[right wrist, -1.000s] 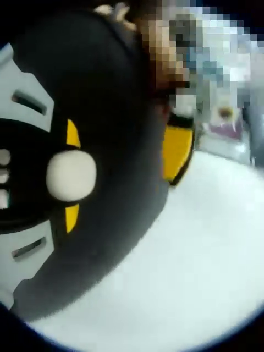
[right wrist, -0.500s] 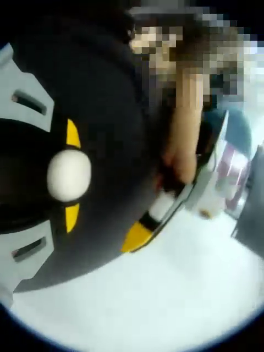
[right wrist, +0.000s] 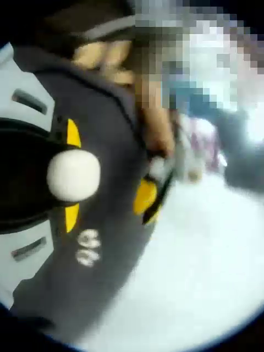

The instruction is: Pick up three earphones and place each one into its charging case using tactile feedback, ensure that each earphone is properly inserted and securely positioned inside the case.

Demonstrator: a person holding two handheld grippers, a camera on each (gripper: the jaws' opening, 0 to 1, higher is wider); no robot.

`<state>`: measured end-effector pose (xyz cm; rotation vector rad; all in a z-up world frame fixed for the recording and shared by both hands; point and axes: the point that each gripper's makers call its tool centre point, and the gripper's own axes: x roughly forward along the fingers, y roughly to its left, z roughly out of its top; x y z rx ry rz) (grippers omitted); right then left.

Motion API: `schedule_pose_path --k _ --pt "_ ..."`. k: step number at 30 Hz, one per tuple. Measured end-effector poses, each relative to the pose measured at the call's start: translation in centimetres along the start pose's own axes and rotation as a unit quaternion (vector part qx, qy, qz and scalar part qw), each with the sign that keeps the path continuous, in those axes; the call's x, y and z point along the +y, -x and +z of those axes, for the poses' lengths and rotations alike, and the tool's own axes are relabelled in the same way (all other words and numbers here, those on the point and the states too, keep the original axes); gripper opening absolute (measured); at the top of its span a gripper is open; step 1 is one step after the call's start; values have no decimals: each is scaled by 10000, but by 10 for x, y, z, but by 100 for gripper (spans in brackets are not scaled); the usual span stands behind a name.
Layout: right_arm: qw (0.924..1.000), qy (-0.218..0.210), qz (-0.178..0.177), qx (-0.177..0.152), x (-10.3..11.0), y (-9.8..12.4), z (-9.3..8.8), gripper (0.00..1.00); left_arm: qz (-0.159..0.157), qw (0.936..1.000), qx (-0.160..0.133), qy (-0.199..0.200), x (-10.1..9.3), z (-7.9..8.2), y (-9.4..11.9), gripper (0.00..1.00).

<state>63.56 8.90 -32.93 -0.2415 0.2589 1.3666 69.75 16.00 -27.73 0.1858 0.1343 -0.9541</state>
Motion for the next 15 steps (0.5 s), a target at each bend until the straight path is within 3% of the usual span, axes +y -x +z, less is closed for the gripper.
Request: schedule_pose_path --k 1,3,8,10,12,15 --pt "9995 112 -250 132 -6 0 1 38 -110 9999 49 -53 -4 -2 0 25" --pt "9997 71 -218 24 -1 -3 2 39 -455 9986 120 -239 -17 -4 0 25" --pt "9997 78 -225 6 2 -6 4 39 -745 9967 218 -256 -29 -9 -1 28" --pt "10000 23 -53 7 6 -5 5 43 -955 9944 279 -357 -37 -12 0 30" --pt "9996 -174 92 -178 8 -1 10 51 -1322 9898 251 -468 -52 -10 4 30" --pt "9970 -321 -9 -701 2 10 27 49 -1640 9852 218 -446 -71 -7 6 32"
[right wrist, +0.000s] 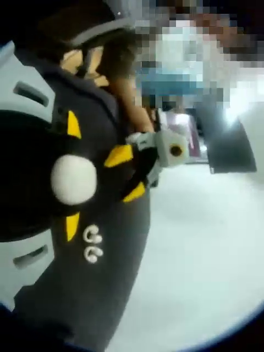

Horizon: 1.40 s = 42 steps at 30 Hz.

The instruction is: Pick up three earphones and place each one into its charging case using tactile feedback, ensure that each earphone is properly inserted and securely positioned inside the case.

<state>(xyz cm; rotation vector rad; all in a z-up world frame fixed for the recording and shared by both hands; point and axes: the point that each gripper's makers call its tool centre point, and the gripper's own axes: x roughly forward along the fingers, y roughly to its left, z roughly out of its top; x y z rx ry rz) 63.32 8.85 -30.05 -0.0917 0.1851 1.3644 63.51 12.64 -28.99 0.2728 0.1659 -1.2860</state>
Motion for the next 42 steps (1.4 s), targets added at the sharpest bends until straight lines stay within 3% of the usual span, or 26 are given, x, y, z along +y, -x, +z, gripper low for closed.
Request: schedule_pose_path --k 3,6,11,15,18,19,21,24,27,29,32,35,37,42 --pt "9993 -336 -109 -134 -7 7 4 48 -60 9997 148 -166 -7 -4 -6 33" --pt "9992 -166 -369 -5 -16 9 -2 37 -183 9991 310 -233 -11 -13 -12 35" --pt "9998 -129 -142 104 -8 8 -6 36 -47 9988 444 -193 -4 -22 -21 37" --pt "9977 -532 -86 422 -4 8 -15 37 90 9991 405 -62 4 -22 -24 36" --pt "9953 -305 -270 877 -4 8 -30 37 263 9986 448 73 14 -27 -25 36" --pt "9959 41 -375 821 -3 7 -27 36 323 9984 463 82 16 -28 -25 36" --pt "9934 235 -515 996 -1 9 -30 35 376 9983 432 122 19 -27 -24 35" --pt "9930 199 -522 1043 3 12 -30 35 403 9985 330 168 20 -23 -19 35" --pt "9930 139 -582 1018 0 19 -29 39 28 9995 181 270 5 -17 -19 36" --pt "9943 56 -632 859 -3 20 -25 41 -149 9992 262 264 -2 -19 -21 36" --pt "9956 -216 -409 813 8 15 -28 41 7 9991 417 120 2 -25 -28 33" --pt "9932 197 -515 1028 13 12 -32 41 75 9987 338 381 8 -25 -27 29" --pt "9935 207 -451 1023 21 10 -31 41 195 9983 289 467 13 -24 -25 29" --pt "9949 334 30 953 48 4 -25 40 436 9972 515 326 23 -32 -20 25"
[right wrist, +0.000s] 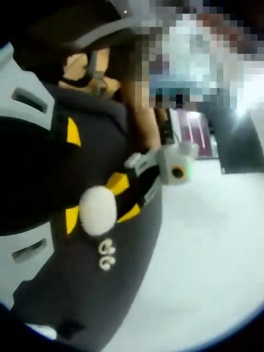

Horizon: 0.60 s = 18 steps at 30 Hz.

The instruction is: Pick up three earphones and place each one into its charging case using tactile feedback, ensure that each earphone is properly inserted and securely positioned inside the case.

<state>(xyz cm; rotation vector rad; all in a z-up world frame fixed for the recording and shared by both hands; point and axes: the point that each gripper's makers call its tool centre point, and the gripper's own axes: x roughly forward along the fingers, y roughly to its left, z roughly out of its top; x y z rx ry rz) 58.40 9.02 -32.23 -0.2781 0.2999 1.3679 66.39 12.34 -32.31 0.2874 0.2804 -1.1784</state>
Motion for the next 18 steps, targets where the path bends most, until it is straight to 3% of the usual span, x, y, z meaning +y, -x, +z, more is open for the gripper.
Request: schedule_pose_path --k 4,7,10,15,18 --pt "9997 63 231 -65 11 -7 7 40 410 9991 -90 66 17 5 10 22" --pt "9992 177 344 -93 8 -4 12 40 435 9987 -226 119 20 10 19 23" --pt "9990 -1 275 -361 -10 6 23 39 -39 9984 -495 286 2 19 16 25" --pt "9955 -587 144 -725 -49 18 36 44 -410 9986 -325 -70 -19 15 9 27" --pt "9956 -718 168 -571 -61 9 29 47 -572 9981 -215 -118 -26 10 5 28"
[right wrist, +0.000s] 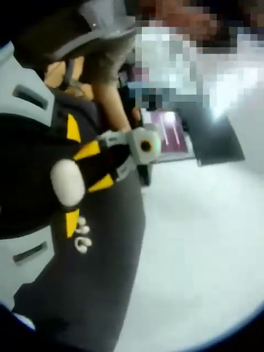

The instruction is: Pick up three earphones and place each one into its charging case using tactile feedback, ensure that each earphone is properly inserted and securely positioned inside the case.

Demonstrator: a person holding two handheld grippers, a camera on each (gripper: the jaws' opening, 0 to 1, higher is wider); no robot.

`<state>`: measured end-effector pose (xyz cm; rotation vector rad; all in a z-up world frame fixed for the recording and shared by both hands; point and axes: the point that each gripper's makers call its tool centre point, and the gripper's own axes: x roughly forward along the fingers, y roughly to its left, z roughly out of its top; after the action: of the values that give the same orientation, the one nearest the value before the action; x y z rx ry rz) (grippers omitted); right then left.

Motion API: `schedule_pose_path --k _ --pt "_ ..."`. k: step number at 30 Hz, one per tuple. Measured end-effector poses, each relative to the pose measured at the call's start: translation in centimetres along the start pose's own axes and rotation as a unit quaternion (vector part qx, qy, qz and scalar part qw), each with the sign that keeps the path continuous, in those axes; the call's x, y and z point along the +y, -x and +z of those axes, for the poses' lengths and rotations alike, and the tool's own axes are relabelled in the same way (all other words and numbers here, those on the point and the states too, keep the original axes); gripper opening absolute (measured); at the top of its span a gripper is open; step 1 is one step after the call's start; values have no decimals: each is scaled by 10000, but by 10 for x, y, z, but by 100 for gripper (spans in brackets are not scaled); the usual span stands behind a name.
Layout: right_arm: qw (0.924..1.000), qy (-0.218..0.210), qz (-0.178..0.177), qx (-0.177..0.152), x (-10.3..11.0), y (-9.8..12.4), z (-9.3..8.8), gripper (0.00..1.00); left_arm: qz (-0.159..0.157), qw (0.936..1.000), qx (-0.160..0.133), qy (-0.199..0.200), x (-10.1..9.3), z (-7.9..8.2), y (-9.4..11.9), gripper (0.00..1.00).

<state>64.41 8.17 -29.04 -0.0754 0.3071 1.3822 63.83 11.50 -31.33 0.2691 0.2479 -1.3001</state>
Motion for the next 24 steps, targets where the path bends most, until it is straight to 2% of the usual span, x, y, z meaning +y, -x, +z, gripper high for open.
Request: schedule_pose_path --k 6,7,9,10,12,14,16,20,22,24 --pt "9989 -74 235 405 -5 -21 -20 53 -66 9998 151 -62 -4 -6 -4 29" --pt "9986 -80 234 463 -5 -23 -22 52 -68 9998 161 -74 -5 -6 -4 29" --pt "9980 -93 247 582 -4 -26 -27 43 -54 9998 164 -86 -3 -6 -4 29" --pt "9985 -85 195 495 -4 -26 -24 43 -51 9998 162 -93 -3 -5 -4 30" --pt "9983 -73 140 554 -3 -24 -24 42 -30 9998 162 -128 -2 -5 -4 30" --pt "9984 -21 -29 571 -3 -20 -24 42 -56 9998 125 -116 -3 -3 -5 30" --pt "9966 -363 -368 641 -4 -15 -27 42 -85 9999 72 -107 -5 0 -6 30" --pt "9948 -238 -649 743 5 -1 -30 43 -96 9994 167 -283 -9 -1 -10 30" --pt "9930 -422 -761 798 9 5 -32 43 -86 9993 200 -318 -10 -2 -11 30" --pt "9913 -596 -936 703 10 12 -28 43 -83 9994 157 -281 -10 0 -11 30"
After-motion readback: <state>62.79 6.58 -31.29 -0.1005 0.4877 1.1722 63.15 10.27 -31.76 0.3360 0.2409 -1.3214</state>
